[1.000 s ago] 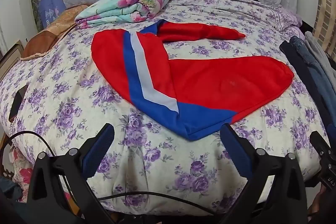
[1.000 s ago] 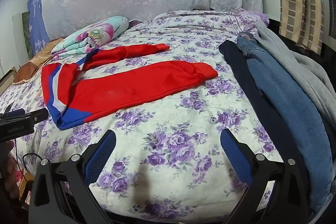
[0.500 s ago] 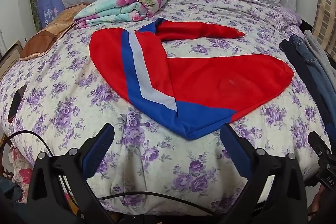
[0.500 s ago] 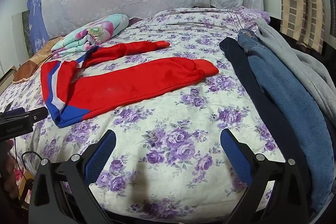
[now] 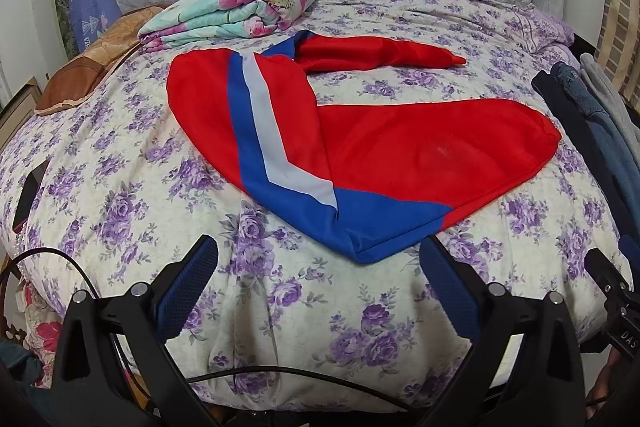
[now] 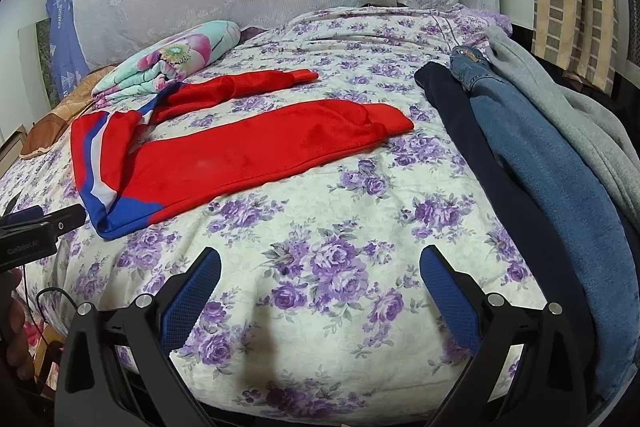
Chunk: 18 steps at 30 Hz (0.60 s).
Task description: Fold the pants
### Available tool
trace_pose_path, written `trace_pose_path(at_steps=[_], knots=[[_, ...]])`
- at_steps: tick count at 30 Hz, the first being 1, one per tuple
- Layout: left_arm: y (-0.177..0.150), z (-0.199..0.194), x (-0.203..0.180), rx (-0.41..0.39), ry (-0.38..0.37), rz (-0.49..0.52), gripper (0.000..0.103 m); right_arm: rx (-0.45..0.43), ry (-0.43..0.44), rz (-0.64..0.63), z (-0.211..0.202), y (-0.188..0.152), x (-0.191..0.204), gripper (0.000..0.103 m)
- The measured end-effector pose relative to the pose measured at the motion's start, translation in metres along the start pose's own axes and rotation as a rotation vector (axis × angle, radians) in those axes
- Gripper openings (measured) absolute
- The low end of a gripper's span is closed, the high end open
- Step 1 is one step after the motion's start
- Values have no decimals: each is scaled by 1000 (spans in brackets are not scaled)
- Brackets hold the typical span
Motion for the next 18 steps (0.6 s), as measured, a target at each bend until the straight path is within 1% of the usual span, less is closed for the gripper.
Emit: trace_pose_path(at_steps=[18], knots=[[-3,4,-2,2,-1,7,98,1,-3,6,2,-1,-2,100]])
Point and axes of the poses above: each gripper's, at about its wrist camera, not at the fingertips, and z roughly the way its jaws point, x to its left, y to its top, the point moved 6 cm from there along z, roughly the way its jaws point, and after that the axes turned 14 degrees about z, right-handed, at the moved point
